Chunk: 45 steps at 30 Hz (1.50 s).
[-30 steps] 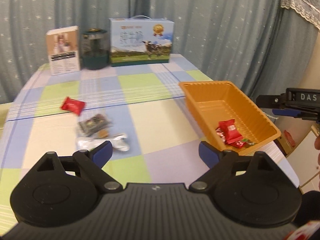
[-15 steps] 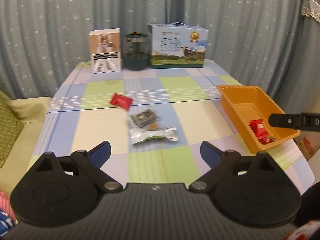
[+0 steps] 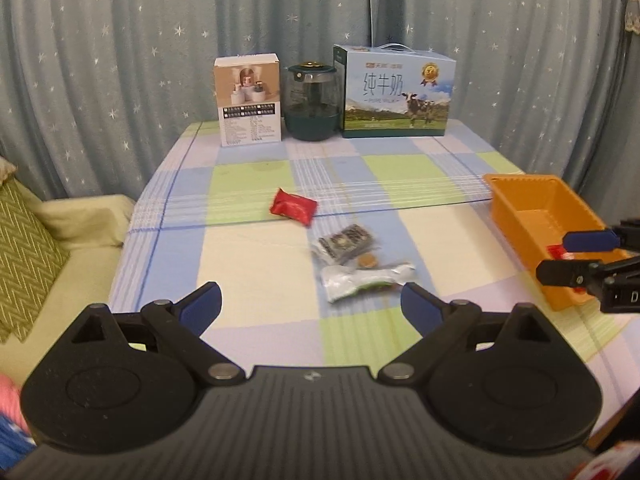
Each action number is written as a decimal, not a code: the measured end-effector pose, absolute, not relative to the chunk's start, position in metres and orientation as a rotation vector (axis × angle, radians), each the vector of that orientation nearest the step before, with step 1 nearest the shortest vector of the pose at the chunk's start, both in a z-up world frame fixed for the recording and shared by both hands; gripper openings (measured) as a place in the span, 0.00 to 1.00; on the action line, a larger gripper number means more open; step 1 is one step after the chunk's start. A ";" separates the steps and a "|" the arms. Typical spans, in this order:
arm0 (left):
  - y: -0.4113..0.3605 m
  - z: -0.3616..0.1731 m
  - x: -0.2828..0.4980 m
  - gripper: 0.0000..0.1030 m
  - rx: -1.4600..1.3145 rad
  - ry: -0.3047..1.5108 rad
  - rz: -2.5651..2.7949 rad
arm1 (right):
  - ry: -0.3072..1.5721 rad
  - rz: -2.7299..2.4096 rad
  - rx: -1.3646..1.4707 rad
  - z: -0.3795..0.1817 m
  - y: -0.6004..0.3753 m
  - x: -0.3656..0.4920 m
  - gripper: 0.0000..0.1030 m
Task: Organize snacks
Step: 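Move both open tools back to the pile, right tool toward the white-green pouch, then grasp the white-and-green snack pouch with the right tool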
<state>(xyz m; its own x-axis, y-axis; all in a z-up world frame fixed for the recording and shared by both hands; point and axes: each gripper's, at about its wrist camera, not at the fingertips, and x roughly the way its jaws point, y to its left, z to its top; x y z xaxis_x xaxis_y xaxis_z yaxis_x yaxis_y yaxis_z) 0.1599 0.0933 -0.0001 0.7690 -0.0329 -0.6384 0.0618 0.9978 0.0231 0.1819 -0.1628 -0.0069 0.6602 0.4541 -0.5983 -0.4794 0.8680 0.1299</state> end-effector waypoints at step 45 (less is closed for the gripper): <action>0.129 -0.101 0.236 0.93 0.100 0.732 -0.077 | 0.756 0.756 -0.397 -0.122 -0.045 0.281 0.27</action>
<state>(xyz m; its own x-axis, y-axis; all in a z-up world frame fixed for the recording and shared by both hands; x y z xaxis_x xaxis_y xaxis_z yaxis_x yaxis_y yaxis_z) 0.2356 0.1295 -0.1013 0.7413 -0.0348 -0.6703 0.1050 0.9924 0.0647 0.2809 -0.0447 -0.1221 0.4876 0.4680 -0.7371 -0.7372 0.6730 -0.0603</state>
